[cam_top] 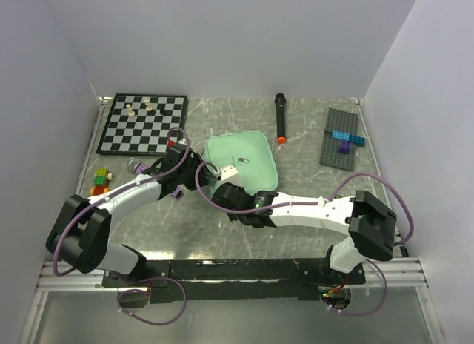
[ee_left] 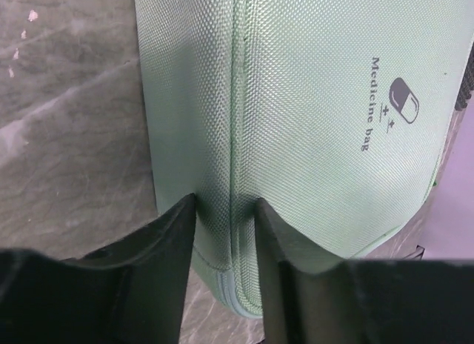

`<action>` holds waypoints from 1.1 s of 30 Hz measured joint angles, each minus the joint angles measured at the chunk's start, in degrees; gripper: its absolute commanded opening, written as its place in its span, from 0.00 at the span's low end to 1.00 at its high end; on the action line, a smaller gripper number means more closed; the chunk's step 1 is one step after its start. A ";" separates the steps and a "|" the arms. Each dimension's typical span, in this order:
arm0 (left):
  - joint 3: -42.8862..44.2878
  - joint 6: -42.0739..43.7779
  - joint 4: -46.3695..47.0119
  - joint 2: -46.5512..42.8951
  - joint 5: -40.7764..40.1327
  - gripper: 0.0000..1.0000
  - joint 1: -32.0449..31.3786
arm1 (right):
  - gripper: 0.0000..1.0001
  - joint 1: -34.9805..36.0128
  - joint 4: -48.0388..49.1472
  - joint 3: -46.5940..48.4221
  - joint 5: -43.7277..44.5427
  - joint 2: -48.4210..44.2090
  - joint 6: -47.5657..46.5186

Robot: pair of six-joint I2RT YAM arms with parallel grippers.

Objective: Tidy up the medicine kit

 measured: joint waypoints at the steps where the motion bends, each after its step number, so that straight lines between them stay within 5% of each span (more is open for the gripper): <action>1: 0.20 -0.02 0.11 0.33 -0.11 0.30 0.00 | 0.00 0.00 -0.02 0.00 0.07 0.00 0.00; 5: 1.18 0.22 -0.92 1.25 -0.79 0.01 -0.04 | 0.00 0.00 -0.17 0.00 0.59 0.00 0.26; 14: 3.58 0.79 -3.52 2.67 -1.16 0.01 -0.07 | 0.00 -1.36 -1.05 -3.50 3.23 -3.58 4.44; 26: 3.48 0.63 0.66 4.33 0.72 0.01 0.79 | 0.00 -28.41 0.85 -19.39 -6.10 -22.40 16.74; 33: 3.28 0.79 0.90 4.35 2.67 0.01 2.40 | 0.00 -28.94 2.56 -19.56 -5.99 -22.03 14.53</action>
